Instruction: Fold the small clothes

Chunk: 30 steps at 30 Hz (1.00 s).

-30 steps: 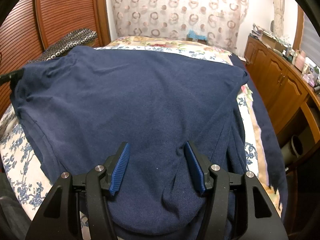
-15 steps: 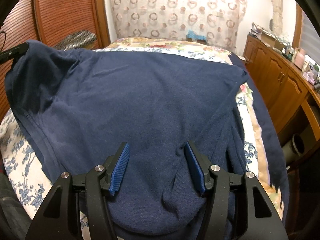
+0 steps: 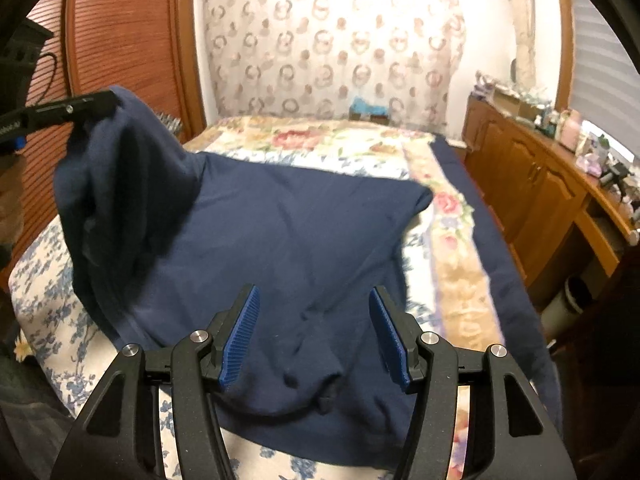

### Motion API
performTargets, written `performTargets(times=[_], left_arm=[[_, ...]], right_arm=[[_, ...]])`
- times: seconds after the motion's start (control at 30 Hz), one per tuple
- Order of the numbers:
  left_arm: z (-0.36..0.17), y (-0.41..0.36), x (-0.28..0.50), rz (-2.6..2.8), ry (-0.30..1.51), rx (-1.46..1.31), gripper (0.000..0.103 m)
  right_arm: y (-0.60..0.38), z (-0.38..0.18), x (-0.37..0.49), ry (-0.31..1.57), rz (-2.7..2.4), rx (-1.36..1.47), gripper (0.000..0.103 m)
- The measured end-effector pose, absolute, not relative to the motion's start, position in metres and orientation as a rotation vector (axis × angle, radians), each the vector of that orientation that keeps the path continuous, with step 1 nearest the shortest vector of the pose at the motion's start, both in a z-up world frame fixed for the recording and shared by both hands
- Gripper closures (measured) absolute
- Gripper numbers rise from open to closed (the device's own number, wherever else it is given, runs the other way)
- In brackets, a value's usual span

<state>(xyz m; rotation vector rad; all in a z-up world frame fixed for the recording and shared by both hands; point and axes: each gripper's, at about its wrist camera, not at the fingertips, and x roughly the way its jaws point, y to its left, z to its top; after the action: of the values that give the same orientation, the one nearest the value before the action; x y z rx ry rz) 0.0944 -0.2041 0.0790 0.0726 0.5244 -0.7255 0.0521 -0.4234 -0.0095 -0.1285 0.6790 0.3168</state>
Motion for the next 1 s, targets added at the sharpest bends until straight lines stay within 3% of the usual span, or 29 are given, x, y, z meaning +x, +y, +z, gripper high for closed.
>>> performTargets(times=[0.2, 0.3, 0.37, 0.5, 0.57, 1.0], left_arm=[[0.096, -0.242, 0.091, -0.81, 0.526, 0.103, 0.1], [0.09, -0.256, 0.093, -0.826, 0.592, 0.119, 0.092], [0.084, -0.257, 0.091, -0.832, 0.599, 0.124, 0.074], [0.076, -0.248, 0.09, -0.79, 0.613, 0.118, 0.062], [0.071, -0.237, 0.09, -0.769, 0.619, 0.108, 0.05], [0.017, -0.156, 0.089, -0.531, 0.645, 0.064, 0.048]], right_arm=[[-0.441, 0.01, 0.043, 0.63, 0.264, -0.122, 0.045], [-0.45, 0.015, 0.039, 0.616, 0.25, -0.109, 0.045], [-0.452, 0.016, 0.039, 0.614, 0.246, -0.113, 0.045], [-0.445, 0.013, 0.04, 0.624, 0.254, -0.12, 0.045], [-0.442, 0.011, 0.043, 0.633, 0.267, -0.119, 0.045], [-0.381, -0.033, 0.073, 0.754, 0.436, -0.204, 0.044]])
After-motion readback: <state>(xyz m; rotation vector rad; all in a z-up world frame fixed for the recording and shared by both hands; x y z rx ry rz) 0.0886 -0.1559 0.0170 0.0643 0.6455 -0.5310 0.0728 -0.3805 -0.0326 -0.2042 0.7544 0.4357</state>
